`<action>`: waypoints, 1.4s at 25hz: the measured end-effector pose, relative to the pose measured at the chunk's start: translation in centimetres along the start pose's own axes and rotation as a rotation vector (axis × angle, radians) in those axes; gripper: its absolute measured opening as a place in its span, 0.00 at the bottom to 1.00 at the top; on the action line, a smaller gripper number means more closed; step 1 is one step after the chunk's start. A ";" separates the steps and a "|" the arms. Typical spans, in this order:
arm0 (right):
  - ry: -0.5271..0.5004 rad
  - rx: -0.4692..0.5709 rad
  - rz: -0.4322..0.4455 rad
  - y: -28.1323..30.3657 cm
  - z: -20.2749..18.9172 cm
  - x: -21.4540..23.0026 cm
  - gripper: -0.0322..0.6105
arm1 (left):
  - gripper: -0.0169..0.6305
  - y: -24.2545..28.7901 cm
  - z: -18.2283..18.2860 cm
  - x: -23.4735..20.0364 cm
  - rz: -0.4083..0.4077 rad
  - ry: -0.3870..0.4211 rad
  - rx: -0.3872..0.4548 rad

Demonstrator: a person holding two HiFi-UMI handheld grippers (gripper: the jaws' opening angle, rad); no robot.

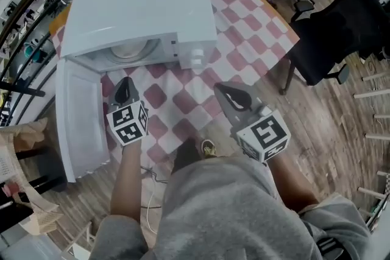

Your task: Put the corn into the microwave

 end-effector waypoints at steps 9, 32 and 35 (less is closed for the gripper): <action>0.032 0.048 0.056 -7.5 -0.7 -0.9 0.05 | 0.04 -13.4 2.7 7.1 -0.002 0.008 0.088; 0.044 0.072 0.083 -13.3 -1.7 -7.2 0.05 | 0.04 -27.9 3.3 8.6 0.045 -0.009 0.146; 0.043 0.065 0.078 -14.3 -1.4 -9.2 0.05 | 0.04 -29.7 3.9 8.5 0.031 -0.007 0.160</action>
Point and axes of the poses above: the fingertips, and each gripper's own axes: y forward along the fingers, x to its right, z out of its top, the point moved 2 cm from there along -y, backward along the fingers, and after that the axes turned 13 degrees about x, right-handed, at the moved point
